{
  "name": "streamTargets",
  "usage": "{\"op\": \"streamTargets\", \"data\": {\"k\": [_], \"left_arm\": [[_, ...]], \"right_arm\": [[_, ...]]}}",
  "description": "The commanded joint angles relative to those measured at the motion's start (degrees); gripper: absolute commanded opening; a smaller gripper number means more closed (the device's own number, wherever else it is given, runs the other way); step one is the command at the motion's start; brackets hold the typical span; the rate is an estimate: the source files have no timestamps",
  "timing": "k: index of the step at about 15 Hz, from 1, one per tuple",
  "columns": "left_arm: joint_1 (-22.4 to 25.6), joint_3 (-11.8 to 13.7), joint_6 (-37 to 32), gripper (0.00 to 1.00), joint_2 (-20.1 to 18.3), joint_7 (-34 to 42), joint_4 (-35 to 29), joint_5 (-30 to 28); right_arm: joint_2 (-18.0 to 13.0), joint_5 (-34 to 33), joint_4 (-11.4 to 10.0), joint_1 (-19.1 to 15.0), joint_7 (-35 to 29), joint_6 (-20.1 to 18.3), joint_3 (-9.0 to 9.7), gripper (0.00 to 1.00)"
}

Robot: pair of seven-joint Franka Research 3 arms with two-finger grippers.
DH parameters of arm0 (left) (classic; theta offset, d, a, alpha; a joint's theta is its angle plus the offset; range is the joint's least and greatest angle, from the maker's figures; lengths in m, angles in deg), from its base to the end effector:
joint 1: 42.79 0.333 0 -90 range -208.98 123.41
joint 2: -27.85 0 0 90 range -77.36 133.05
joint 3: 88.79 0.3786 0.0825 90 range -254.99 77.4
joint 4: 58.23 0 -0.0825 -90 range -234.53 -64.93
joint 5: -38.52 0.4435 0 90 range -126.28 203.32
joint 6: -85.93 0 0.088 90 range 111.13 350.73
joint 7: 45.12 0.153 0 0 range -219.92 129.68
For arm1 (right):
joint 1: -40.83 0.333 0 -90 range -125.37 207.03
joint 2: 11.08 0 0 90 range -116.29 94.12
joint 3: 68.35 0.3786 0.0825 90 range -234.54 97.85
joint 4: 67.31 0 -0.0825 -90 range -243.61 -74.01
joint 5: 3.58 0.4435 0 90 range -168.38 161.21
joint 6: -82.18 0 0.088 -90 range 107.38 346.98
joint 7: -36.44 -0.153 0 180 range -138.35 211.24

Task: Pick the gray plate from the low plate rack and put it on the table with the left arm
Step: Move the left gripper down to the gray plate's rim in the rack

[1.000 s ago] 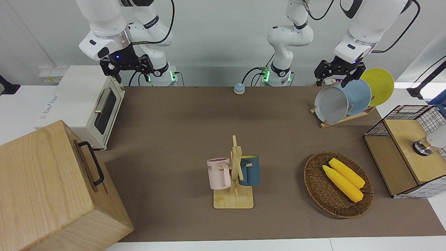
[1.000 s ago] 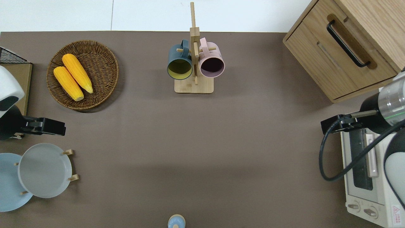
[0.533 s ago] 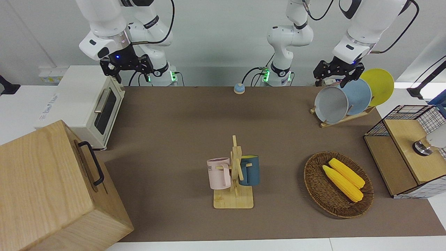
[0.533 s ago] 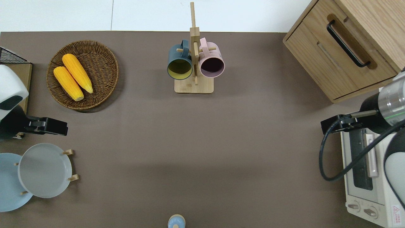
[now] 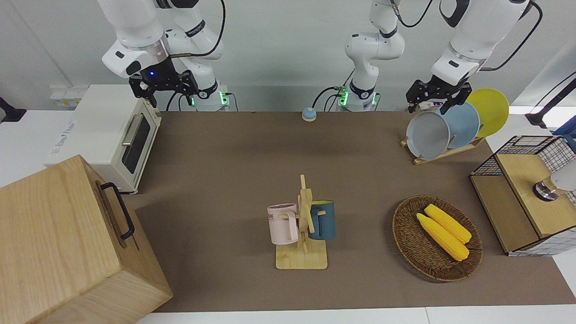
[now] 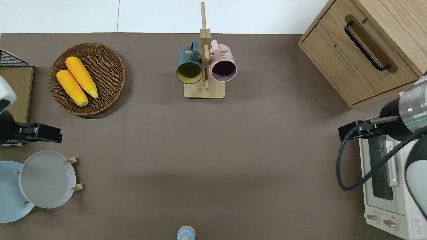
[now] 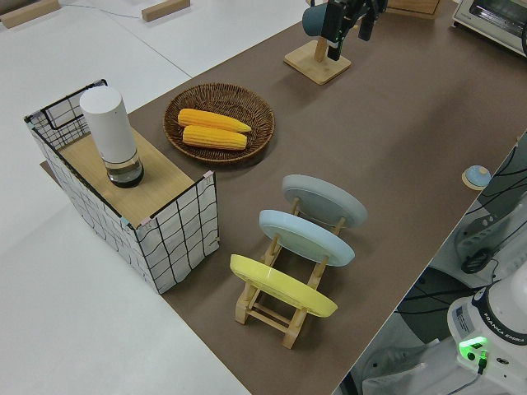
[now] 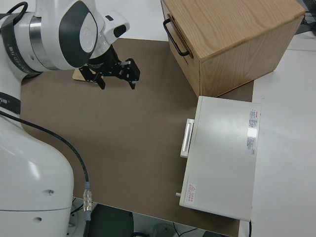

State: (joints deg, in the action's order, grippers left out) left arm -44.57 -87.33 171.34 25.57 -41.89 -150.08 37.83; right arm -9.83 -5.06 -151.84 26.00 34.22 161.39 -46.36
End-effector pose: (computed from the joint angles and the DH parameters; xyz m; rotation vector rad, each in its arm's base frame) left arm 0.5869 -0.0049 0.6414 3.1231 -0.0977 -0.1130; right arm 0.5926 0.0673 0.6635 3.1075 0.1293 -0.1732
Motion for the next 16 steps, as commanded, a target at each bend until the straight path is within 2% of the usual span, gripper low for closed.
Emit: {"op": "streamTargets", "data": {"k": [1, 4, 9, 13, 16], "left_arm": [[2.4, 0.64, -1.12, 0.99, -0.89, -0.51, -0.78, 0.35], [2.75, 1.08, -1.29, 0.99, -2.03, -1.91, -2.27, 2.97], [2.84, 1.6, 4.15, 0.99, -9.41, -1.04, -13.33, 3.69], [2.75, 1.61, 5.12, 0.99, -10.73, -0.08, -16.42, 3.69], [2.75, 1.61, 8.1, 0.99, -14.06, 0.02, -21.34, 3.69]], "right_arm": [[-0.12, -0.37, 0.42, -1.35, -0.68, -0.63, 1.22, 0.983], [-0.12, -0.28, 0.42, -1.35, -0.68, -0.63, 1.22, 0.983], [-0.12, -0.37, 0.42, -1.35, -0.68, -0.63, 1.22, 0.983], [-0.12, -0.28, 0.42, -1.35, -0.68, -0.63, 1.13, 0.983], [-0.12, -0.37, 0.33, -1.35, -0.68, -0.63, 1.22, 0.983]]}}
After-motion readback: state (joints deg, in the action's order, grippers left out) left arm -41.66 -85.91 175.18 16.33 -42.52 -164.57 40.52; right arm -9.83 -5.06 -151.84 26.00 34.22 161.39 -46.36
